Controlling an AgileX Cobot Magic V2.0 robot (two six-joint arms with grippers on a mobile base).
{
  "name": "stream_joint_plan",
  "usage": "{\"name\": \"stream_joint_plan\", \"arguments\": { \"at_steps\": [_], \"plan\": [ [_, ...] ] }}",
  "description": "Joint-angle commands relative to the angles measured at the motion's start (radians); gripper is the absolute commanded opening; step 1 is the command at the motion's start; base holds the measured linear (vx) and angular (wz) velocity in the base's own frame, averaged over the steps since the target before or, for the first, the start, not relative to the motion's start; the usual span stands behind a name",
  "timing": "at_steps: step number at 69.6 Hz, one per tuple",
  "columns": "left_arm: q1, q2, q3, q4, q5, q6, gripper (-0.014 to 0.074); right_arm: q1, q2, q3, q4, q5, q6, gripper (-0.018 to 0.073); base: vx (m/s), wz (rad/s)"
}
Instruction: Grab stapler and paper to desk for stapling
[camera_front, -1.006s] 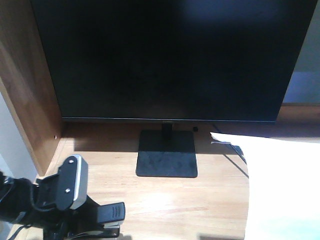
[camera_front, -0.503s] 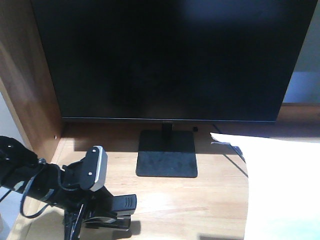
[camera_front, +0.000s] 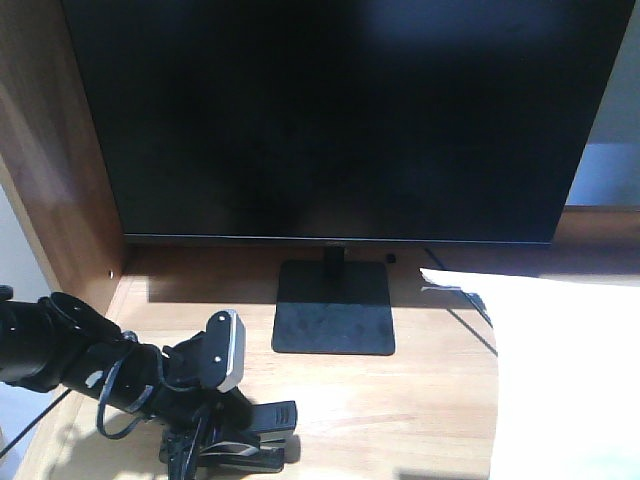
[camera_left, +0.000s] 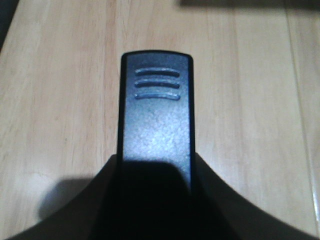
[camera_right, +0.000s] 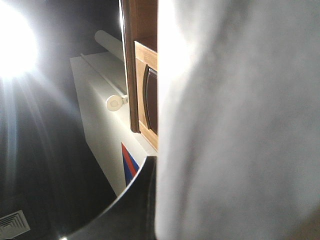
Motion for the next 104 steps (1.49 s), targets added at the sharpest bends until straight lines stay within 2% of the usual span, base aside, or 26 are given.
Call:
{"name": "stream_joint_plan", "arguments": {
  "at_steps": [1, 17, 29, 34, 53, 62, 79, 93, 104],
  "plan": [
    [-0.010, -0.028, -0.028, -0.064, 0.032, 0.006, -0.0006, -0.005, 0.010, 0.003, -0.003, -0.040, -0.004, -0.0005, 0.00, 0.00],
    [-0.010, -0.021, -0.028, -0.056, 0.018, 0.006, 0.0024, -0.005, 0.010, 0.003, -0.002, -0.040, -0.004, -0.0005, 0.00, 0.00],
    [-0.010, -0.021, -0.028, -0.056, 0.038, 0.006, 0.0136, -0.005, 0.010, 0.003, -0.002, -0.040, -0.004, -0.0005, 0.00, 0.00],
    [-0.010, -0.021, -0.028, -0.056, 0.038, 0.005, 0.0216, -0.005, 0.010, 0.003, -0.002, -0.040, -0.004, -0.0005, 0.00, 0.00],
    [-0.010, -0.021, -0.028, -0.062, 0.069, -0.003, 0.0624, -0.005, 0.010, 0.003, -0.002, -0.040, -0.004, -0.0005, 0.00, 0.00],
    [-0.010, -0.025, -0.028, -0.065, 0.061, -0.047, 0.0734, -0.005, 0.010, 0.003, -0.002, -0.040, -0.006, -0.0005, 0.00, 0.00],
    [-0.004, -0.071, -0.030, -0.056, 0.060, -0.125, 0.0680, -0.005, 0.010, 0.003, -0.002, -0.040, -0.006, -0.0005, 0.00, 0.00],
    [0.019, -0.137, -0.030, -0.055, 0.063, -0.227, 0.0559, -0.005, 0.010, 0.003, -0.003, -0.040, -0.005, -0.0005, 0.00, 0.00],
    [0.032, -0.192, -0.030, -0.055, 0.060, -0.238, 0.0443, -0.005, 0.010, 0.003, -0.003, -0.040, -0.005, -0.0005, 0.00, 0.00]
  ]
}}
